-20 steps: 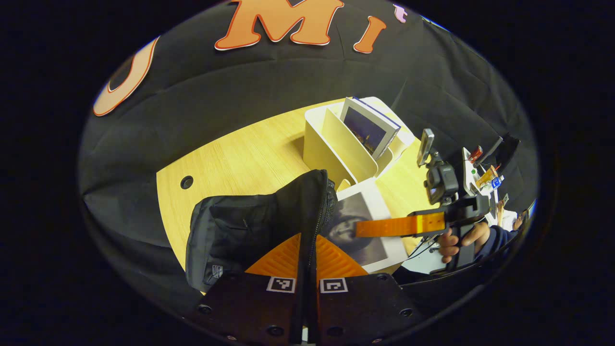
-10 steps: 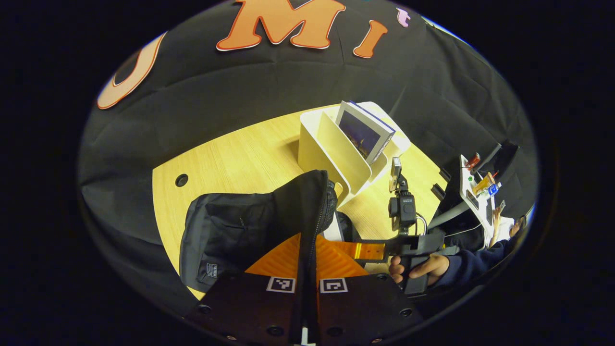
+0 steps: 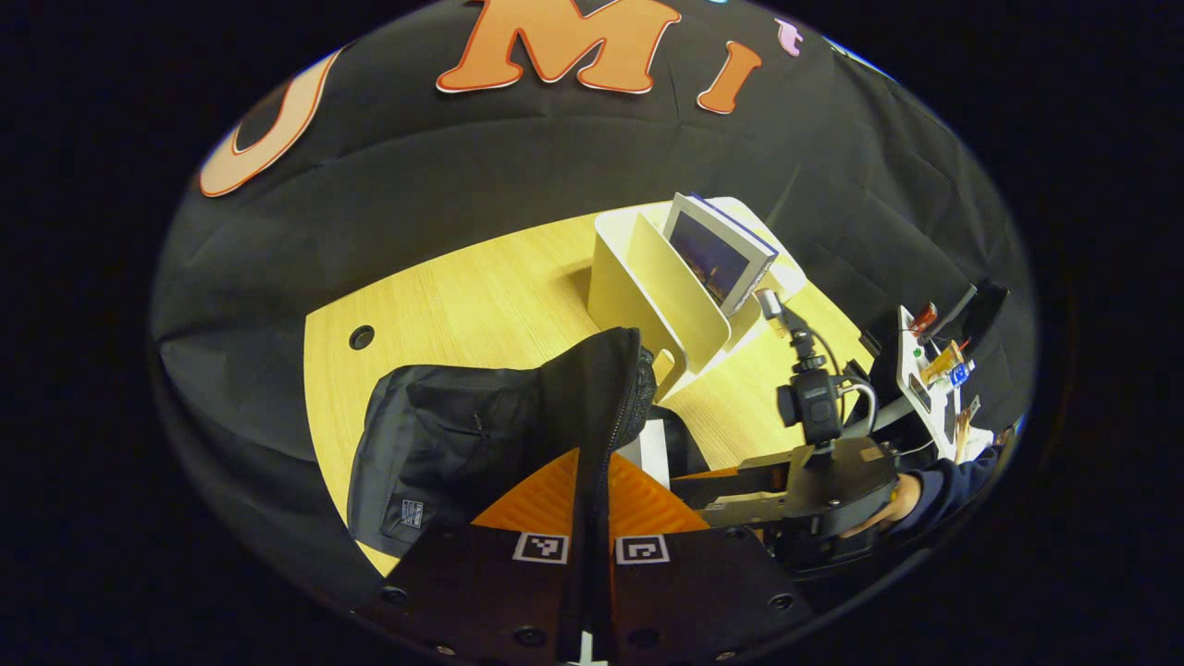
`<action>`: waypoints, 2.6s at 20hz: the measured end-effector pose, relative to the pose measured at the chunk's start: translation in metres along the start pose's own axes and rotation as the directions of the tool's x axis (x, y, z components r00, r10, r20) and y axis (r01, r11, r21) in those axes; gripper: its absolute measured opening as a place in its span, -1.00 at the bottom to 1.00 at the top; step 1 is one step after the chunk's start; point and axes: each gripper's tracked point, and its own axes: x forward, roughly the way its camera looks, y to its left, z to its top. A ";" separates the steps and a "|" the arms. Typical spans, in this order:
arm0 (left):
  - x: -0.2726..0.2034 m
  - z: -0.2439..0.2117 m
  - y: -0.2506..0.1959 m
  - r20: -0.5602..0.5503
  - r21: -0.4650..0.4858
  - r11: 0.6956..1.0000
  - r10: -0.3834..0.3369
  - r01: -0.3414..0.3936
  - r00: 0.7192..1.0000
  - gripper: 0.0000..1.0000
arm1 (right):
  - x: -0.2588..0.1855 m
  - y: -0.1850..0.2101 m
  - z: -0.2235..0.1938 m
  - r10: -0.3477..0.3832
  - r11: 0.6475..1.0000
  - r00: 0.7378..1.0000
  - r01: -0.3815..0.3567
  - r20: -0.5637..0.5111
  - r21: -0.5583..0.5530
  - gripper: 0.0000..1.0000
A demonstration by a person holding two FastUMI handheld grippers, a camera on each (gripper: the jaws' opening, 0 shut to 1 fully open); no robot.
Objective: Open the schoolbag, grab two books from the bookshelf and put them into the schoolbag.
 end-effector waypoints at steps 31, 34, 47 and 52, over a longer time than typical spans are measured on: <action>0.022 -0.008 -0.013 -0.074 -0.206 0.957 0.193 -0.205 0.978 -0.90 | -0.151 -0.106 0.266 -0.331 0.848 0.944 0.292 -0.012 -0.443 0.97; 0.022 -0.008 -0.016 -0.086 -0.231 0.947 0.207 -0.221 0.975 -0.91 | -0.134 -0.110 0.276 -0.342 0.859 0.938 0.288 -0.055 -0.423 0.97; 0.028 -0.006 -0.018 -0.095 -0.217 0.950 0.210 -0.226 0.973 -0.91 | -0.125 -0.136 0.297 -0.497 0.829 0.863 0.441 -0.094 -0.343 -0.21; 0.022 -0.011 -0.016 -0.074 -0.154 0.974 0.156 -0.166 0.985 -0.91 | -0.146 -0.130 0.270 -0.529 0.818 0.846 0.486 -0.068 -0.309 -0.37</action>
